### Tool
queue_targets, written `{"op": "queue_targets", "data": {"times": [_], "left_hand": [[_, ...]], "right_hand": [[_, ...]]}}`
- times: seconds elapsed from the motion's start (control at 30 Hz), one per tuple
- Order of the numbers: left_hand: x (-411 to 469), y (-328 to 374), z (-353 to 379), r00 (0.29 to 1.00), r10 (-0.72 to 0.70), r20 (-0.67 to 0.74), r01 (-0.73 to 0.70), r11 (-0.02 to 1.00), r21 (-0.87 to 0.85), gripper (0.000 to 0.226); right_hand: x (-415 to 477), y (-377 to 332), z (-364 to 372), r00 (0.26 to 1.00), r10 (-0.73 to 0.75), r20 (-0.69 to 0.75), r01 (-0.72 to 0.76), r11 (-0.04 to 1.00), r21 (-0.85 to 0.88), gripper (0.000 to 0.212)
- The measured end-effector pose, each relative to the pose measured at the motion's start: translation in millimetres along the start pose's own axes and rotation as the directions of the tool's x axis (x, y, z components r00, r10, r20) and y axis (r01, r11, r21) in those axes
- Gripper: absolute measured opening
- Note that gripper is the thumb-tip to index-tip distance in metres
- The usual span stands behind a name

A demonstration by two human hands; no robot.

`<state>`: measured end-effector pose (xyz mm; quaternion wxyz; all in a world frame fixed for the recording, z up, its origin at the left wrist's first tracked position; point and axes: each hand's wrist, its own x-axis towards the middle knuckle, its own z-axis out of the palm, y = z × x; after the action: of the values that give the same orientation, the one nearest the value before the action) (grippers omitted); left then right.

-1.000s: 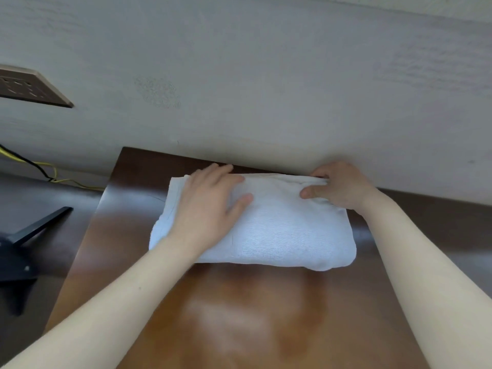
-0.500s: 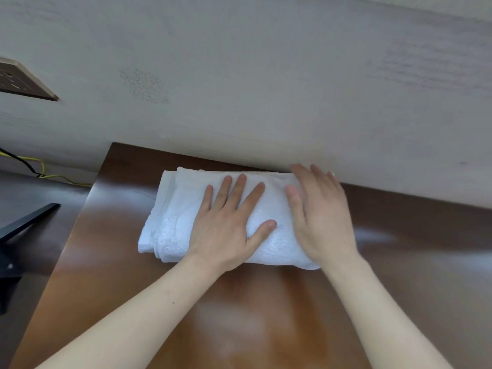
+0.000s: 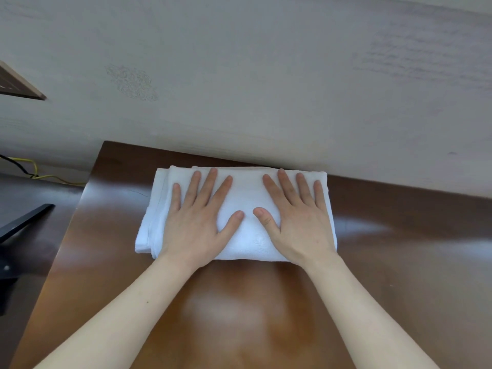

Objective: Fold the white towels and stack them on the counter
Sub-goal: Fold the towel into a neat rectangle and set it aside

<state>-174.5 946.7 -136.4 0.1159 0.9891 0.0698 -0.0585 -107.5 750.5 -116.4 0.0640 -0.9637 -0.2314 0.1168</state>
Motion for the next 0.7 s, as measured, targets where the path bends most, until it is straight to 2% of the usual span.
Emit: {"op": "queue_targets", "data": {"times": [0.27,0.53,0.7], "left_hand": [[9.8,-16.9,0.2,0.999,-0.047,-0.029,0.046,0.998,-0.033,0.079],[47.1,-28.3,-3.7,0.998,-0.050,-0.024,0.048,0.997,-0.062,0.076],[51.3,-30.2,-1.7,0.998,-0.051,-0.025,0.048,0.994,-0.100,0.075]], "right_hand": [[2.4,3.5,2.6,0.995,0.077,-0.069,-0.079,0.997,-0.018,0.076],[36.4,0.4,0.1,0.991,0.097,-0.095,-0.098,0.995,-0.005,0.084],[37.3,0.6,0.8,0.989,0.104,-0.107,-0.106,0.994,-0.009,0.080]]}}
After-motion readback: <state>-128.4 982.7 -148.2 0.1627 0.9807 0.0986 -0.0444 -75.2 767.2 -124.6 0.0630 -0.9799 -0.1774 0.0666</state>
